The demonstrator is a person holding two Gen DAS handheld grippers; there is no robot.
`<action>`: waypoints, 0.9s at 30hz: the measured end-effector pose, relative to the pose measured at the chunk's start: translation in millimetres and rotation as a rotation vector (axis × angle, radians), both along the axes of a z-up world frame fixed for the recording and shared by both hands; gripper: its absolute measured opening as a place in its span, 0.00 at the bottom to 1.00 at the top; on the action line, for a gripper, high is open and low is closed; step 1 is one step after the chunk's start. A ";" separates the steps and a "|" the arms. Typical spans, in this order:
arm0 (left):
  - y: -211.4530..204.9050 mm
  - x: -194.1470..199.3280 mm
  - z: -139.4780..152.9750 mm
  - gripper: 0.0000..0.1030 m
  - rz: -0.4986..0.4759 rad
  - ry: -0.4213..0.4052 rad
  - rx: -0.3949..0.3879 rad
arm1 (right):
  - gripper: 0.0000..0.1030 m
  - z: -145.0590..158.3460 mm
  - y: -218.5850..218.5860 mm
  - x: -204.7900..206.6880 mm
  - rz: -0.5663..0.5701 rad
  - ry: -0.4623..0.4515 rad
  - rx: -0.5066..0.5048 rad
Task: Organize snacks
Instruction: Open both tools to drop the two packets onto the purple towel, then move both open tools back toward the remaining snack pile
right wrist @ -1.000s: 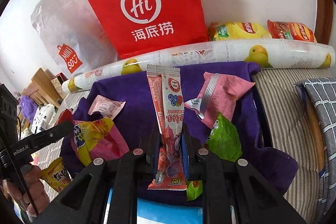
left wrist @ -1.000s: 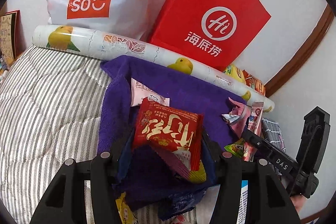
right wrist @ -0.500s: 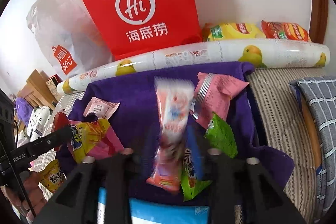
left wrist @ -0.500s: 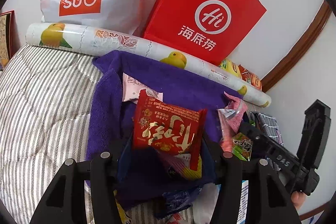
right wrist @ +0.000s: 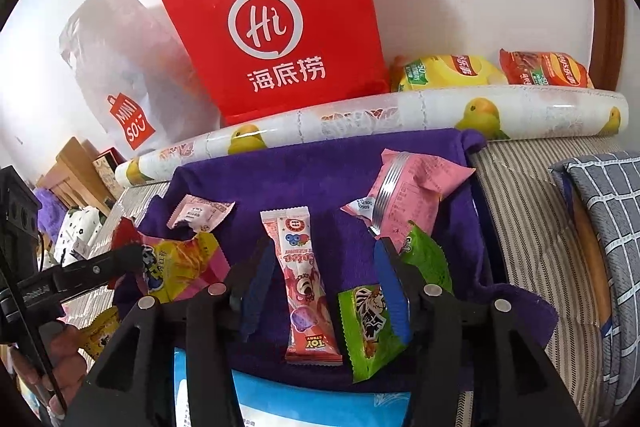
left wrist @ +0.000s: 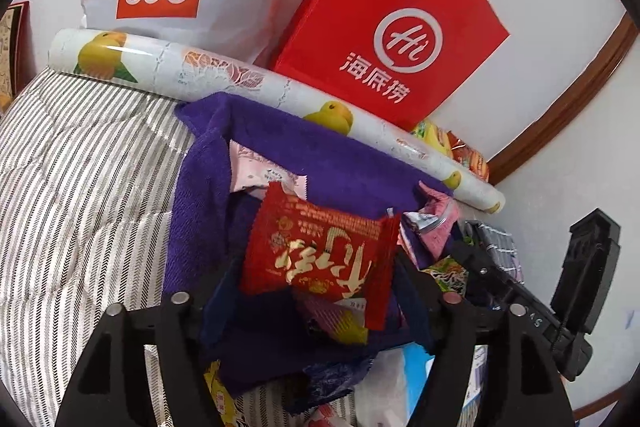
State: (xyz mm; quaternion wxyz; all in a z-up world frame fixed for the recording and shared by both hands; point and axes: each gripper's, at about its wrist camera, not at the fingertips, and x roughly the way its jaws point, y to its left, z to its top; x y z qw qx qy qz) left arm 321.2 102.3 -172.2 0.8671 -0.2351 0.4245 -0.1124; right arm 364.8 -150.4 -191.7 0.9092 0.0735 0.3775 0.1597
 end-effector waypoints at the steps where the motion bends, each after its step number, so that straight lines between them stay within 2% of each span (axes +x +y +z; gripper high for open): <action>1: 0.6 -1.0 1.3 0.71 0.003 -0.005 -0.001 | 0.50 -0.2 -0.1 -0.2 0.000 0.000 0.001; 7: 6.3 -2.7 4.6 0.73 0.045 -0.015 0.012 | 0.50 -0.1 0.1 -0.4 -0.001 -0.002 -0.002; 11: 10.8 -2.4 4.2 0.73 0.103 -0.011 0.057 | 0.50 0.2 0.8 -1.1 0.002 -0.005 -0.006; 19: 7.6 3.2 -2.0 0.76 0.069 0.038 0.059 | 0.50 1.0 1.7 -3.5 0.006 -0.014 -0.012; 27: 8.1 -2.2 5.8 0.84 0.060 0.002 0.029 | 0.50 2.5 3.5 -6.2 0.010 -0.028 -0.024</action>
